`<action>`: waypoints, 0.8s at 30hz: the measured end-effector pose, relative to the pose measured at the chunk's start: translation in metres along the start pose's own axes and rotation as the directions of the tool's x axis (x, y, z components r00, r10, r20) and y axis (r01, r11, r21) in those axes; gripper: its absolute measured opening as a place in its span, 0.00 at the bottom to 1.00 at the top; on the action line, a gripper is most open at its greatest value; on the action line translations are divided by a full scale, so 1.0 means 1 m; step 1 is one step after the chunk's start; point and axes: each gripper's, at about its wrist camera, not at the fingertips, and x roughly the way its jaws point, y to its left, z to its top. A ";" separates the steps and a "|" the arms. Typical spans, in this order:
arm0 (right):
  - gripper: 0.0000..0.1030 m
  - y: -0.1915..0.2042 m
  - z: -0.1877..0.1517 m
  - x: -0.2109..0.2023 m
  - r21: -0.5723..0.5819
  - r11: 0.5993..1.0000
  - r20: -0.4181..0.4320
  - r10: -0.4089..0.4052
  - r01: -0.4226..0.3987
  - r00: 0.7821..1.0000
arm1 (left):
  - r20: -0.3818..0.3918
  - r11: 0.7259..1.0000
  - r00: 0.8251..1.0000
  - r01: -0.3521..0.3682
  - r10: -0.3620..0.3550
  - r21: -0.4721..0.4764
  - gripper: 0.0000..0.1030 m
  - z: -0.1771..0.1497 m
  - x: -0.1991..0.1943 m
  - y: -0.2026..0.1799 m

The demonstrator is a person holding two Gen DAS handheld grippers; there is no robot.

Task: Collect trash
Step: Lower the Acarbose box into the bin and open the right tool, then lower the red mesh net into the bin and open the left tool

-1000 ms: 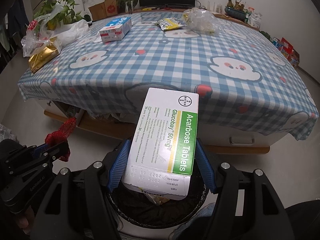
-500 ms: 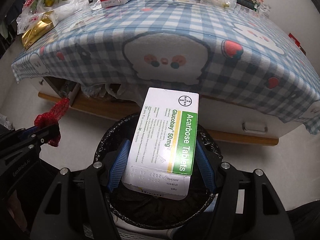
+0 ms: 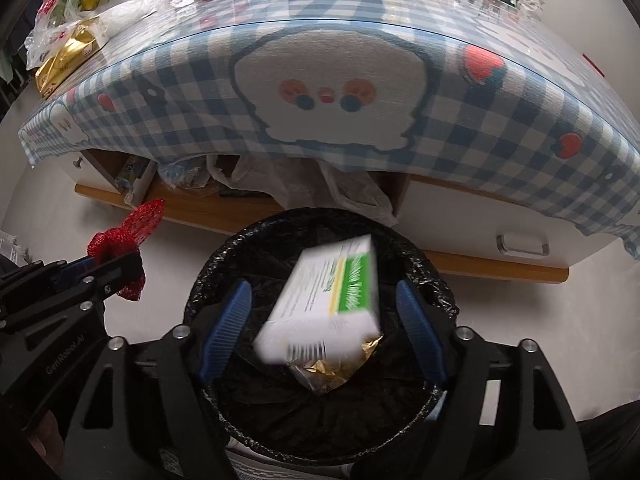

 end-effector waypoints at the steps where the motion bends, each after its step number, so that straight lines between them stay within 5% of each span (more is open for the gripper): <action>1: 0.79 -0.005 0.000 -0.001 0.013 1.000 -0.001 0.000 0.000 1.000 | 0.001 1.000 1.000 0.002 -0.002 0.006 0.22 0.000 0.000 -0.004; 9: 0.92 -0.047 -0.009 -0.023 0.088 0.995 0.014 -0.053 0.052 0.998 | 0.004 0.998 0.999 0.034 -0.034 0.056 0.22 0.004 0.005 -0.038; 24: 0.92 -0.094 -0.020 -0.064 0.129 0.980 0.030 -0.156 0.150 0.987 | -0.012 0.989 0.996 0.090 -0.089 0.119 0.22 -0.004 0.008 -0.095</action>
